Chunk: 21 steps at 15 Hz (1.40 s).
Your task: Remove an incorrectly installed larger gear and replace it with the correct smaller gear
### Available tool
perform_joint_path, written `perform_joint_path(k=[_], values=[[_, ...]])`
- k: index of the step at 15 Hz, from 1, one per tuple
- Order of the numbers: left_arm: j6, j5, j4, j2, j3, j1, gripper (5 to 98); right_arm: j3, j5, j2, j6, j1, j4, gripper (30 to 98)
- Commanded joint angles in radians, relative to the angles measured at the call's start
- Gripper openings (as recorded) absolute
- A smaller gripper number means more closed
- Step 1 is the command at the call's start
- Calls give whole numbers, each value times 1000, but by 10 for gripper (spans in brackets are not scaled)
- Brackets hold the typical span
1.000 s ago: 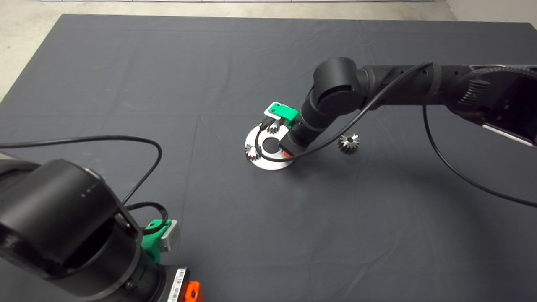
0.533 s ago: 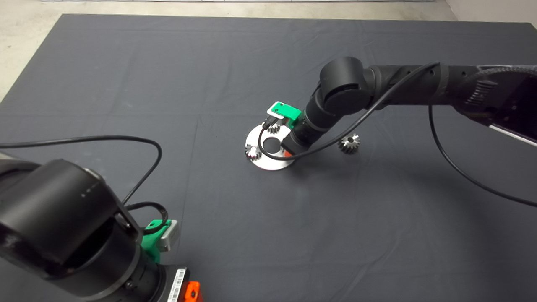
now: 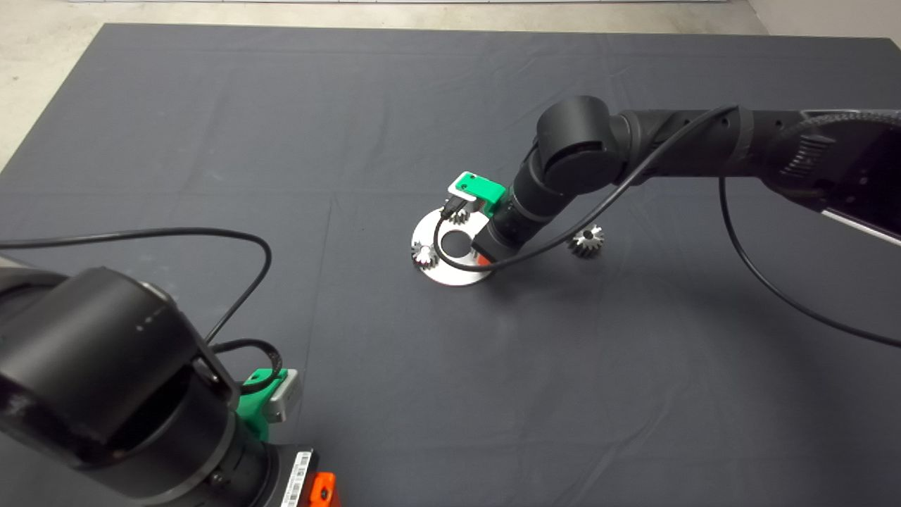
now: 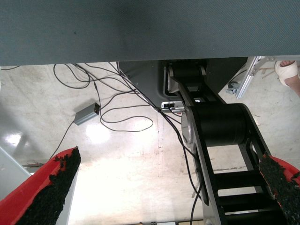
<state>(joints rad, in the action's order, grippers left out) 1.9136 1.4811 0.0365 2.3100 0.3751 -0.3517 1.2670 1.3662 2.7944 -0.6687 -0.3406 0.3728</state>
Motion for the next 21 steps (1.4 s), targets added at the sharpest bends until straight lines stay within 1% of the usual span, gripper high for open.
perform_joint_path(k=[1,6,9,14,17,21], values=[[-2,4,-17,0,-19,-7,982,-8,24,-6,1,9,-87,385],[-4,4,-17,1,-19,-6,982,-6,31,-6,3,3,-83,385],[-4,4,-17,1,-19,-7,982,-4,31,-1,3,3,-77,386],[-4,4,-17,1,-19,-7,982,4,31,40,1,3,9,383],[-4,4,-17,1,-19,-7,982,7,33,43,3,3,16,384],[-4,4,-17,1,-19,-7,982,43,33,37,5,-5,38,384]])
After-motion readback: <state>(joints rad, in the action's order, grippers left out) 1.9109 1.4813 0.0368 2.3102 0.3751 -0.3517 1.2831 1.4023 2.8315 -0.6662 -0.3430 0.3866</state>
